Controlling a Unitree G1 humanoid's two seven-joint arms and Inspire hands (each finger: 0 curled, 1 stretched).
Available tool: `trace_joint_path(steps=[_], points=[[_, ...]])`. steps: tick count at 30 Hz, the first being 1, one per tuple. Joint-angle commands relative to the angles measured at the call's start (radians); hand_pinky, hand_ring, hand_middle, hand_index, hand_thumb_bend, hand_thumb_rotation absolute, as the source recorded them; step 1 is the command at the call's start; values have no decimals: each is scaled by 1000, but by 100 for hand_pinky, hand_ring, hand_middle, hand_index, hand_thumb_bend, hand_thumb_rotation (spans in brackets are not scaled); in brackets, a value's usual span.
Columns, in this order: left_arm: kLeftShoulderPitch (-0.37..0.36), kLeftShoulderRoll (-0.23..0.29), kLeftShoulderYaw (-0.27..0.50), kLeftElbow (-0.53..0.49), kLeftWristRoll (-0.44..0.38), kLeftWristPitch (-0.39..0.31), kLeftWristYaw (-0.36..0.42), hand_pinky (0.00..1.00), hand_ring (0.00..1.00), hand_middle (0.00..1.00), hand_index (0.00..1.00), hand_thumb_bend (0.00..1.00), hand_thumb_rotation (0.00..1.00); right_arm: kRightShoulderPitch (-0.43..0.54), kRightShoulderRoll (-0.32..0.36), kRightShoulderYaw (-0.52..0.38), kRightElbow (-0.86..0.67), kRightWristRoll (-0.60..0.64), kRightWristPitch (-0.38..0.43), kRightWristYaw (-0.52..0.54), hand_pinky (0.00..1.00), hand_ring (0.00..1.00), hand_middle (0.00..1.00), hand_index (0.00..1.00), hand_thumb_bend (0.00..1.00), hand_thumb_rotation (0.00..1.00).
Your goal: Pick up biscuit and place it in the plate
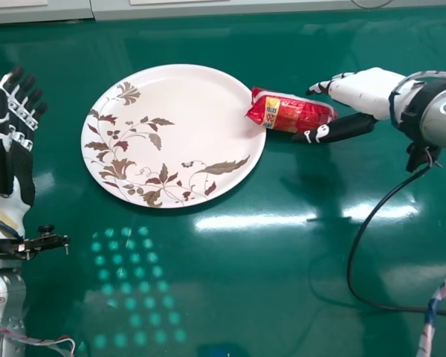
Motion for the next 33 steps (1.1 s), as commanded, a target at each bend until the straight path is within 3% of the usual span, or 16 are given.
trace_joint_path(steps=[1, 11, 24, 30, 32, 33], points=[[16, 6, 9, -9, 5, -1, 2, 100, 100, 100, 100, 100, 77, -20, 18, 15, 37, -2, -22, -32, 81, 89, 95, 100, 100, 58], [25, 1, 11, -25, 6, 9, 13, 100, 100, 100, 100, 99, 78, -88, 71, 75, 236, -50, -110, -181, 77, 86, 93, 96, 100, 56], [38, 1, 13, -41, 2, 15, 20, 100, 100, 100, 100, 100, 77, -129, 112, 129, 359, -106, -118, -285, 77, 87, 92, 94, 100, 54], [50, 6, 15, -53, 15, 19, 25, 100, 100, 100, 100, 99, 79, -137, 134, 142, 406, -109, -112, -308, 72, 84, 90, 92, 100, 41], [51, 6, 17, -56, 20, 20, 29, 100, 100, 100, 100, 99, 80, -146, 144, 163, 422, -141, -96, -331, 70, 82, 87, 91, 100, 25], [52, 7, 19, -54, 19, 16, 27, 100, 100, 100, 100, 99, 80, -156, 150, 181, 441, -169, -93, -361, 66, 78, 84, 87, 92, 13]])
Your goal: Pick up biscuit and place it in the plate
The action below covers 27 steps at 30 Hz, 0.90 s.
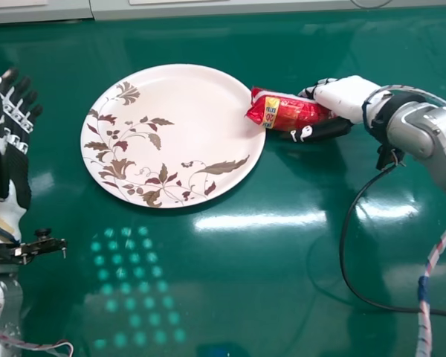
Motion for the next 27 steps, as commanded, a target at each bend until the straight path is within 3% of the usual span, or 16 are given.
trace_joint_path(steps=[1, 2, 3, 4, 5, 7, 11, 14, 21, 27], points=[[20, 8, 16, -7, 7, -8, 1, 100, 100, 100, 100, 98, 80, -15, 16, 43, 48, -51, 0, -61, 58, 70, 77, 80, 78, 5], [20, 9, 18, -5, 3, -15, -4, 100, 100, 100, 100, 97, 80, -23, 23, 54, 76, -67, -7, -113, 50, 61, 69, 74, 68, 3], [20, 9, 19, -4, 1, -19, -7, 100, 100, 100, 100, 95, 81, -30, 26, 67, 101, -88, -16, -173, 40, 51, 59, 61, 57, 1], [21, 10, 21, -5, -1, -20, -9, 100, 100, 100, 100, 94, 81, -38, 25, 87, 119, -120, -21, -240, 39, 48, 54, 56, 53, 1], [22, 10, 22, -10, 2, -17, -7, 100, 100, 100, 100, 94, 81, -46, 20, 112, 136, -160, -28, -319, 29, 44, 51, 53, 53, 0], [24, 11, 25, -13, 6, -14, -5, 100, 100, 100, 100, 95, 83, -57, 13, 146, 171, -213, -36, -451, 18, 42, 47, 51, 52, 0], [23, 10, 29, -15, 2, -9, -3, 100, 100, 100, 100, 96, 82, -78, 15, 176, 248, -246, -72, -642, 13, 41, 47, 49, 51, 0], [22, 10, 28, -15, 5, -4, -3, 100, 100, 100, 100, 96, 82, -88, 17, 188, 282, -256, -68, -703, 10, 42, 47, 49, 51, 0], [18, 16, 29, -3, 2, -18, -16, 100, 100, 100, 100, 96, 82, -69, 8, 162, 264, -206, -68, -691, 7, 41, 47, 50, 51, 0], [25, 8, 28, -13, 7, -10, -9, 100, 100, 100, 100, 96, 82, -49, -49, 91, 117, -118, -65, -541, 6, 41, 47, 50, 51, 0]])
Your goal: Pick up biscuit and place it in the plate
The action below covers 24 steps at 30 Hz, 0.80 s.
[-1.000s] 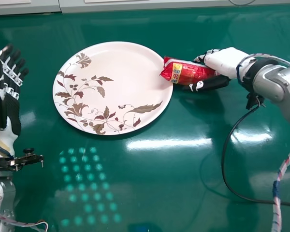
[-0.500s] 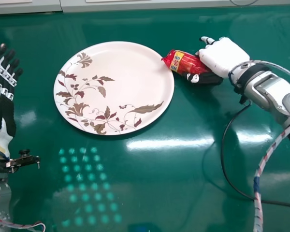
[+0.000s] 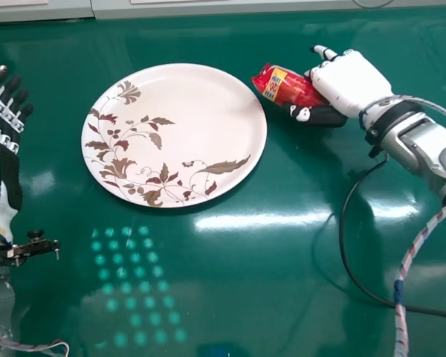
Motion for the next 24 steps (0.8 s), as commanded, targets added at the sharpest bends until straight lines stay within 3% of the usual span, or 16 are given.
trace_joint_path(steps=[1, 7, 12, 19, 24], points=[[19, -1, 3, -8, 11, -4, 5, 100, 100, 100, 100, 96, 82, 14, -49, -40, -85, 37, -4, 42, 6, 41, 47, 50, 51, 0], [13, -6, -10, -2, 12, 4, 3, 100, 100, 100, 100, 99, 80, 25, -114, -124, -295, 70, -20, 108, 7, 41, 47, 49, 51, 0], [1, -12, -25, 5, 7, 6, -2, 100, 100, 100, 100, 100, 78, 6, -112, -167, -449, 82, 4, 231, 7, 41, 47, 49, 51, 0], [-13, -20, -42, 17, 23, 5, 6, 100, 100, 100, 100, 100, 78, -45, -33, -164, -500, 112, -37, 313, 5, 41, 47, 49, 51, 0], [-24, -31, -50, 20, 10, 11, 7, 100, 100, 100, 100, 100, 77, -77, 78, -133, -466, 110, -48, 341, 6, 38, 45, 49, 51, 0]])
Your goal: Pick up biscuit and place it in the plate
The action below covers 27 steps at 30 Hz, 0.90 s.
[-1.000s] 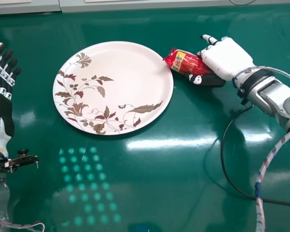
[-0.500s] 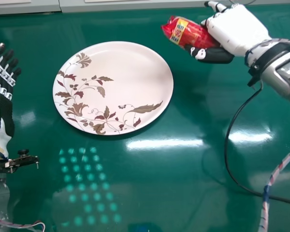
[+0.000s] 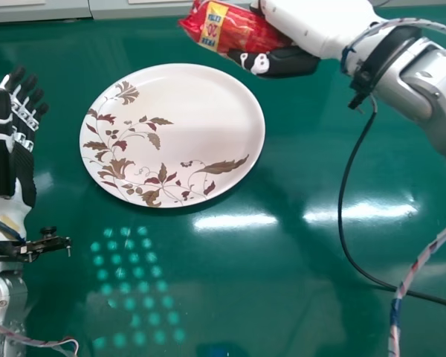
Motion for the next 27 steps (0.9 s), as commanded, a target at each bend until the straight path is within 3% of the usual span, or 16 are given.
trace_joint_path(steps=[1, 8, 13, 19, 27], points=[[-1, -2, -10, 9, 6, 9, 6, 100, 100, 100, 100, 100, 77, -29, 57, 21, 23, 13, -9, 2, 6, 38, 45, 50, 51, 0], [-6, -7, -11, 8, 2, 12, 1, 100, 100, 100, 100, 100, 76, -29, 206, 77, 127, 7, 11, 13, 9, 40, 45, 50, 51, 0], [-4, -7, -16, 2, 17, 15, 8, 100, 100, 100, 100, 100, 77, -23, 279, 126, 237, -29, 20, -48, 11, 42, 49, 48, 52, 0], [-6, -10, -21, -7, 22, 26, 19, 100, 100, 100, 100, 100, 77, -45, 327, 211, 415, -115, 20, -213, 8, 39, 44, 50, 51, 0], [1, -3, -19, -14, 28, 28, 21, 100, 100, 100, 100, 100, 78, -67, 349, 234, 561, -99, 11, -277, 10, 38, 44, 51, 51, 0]])
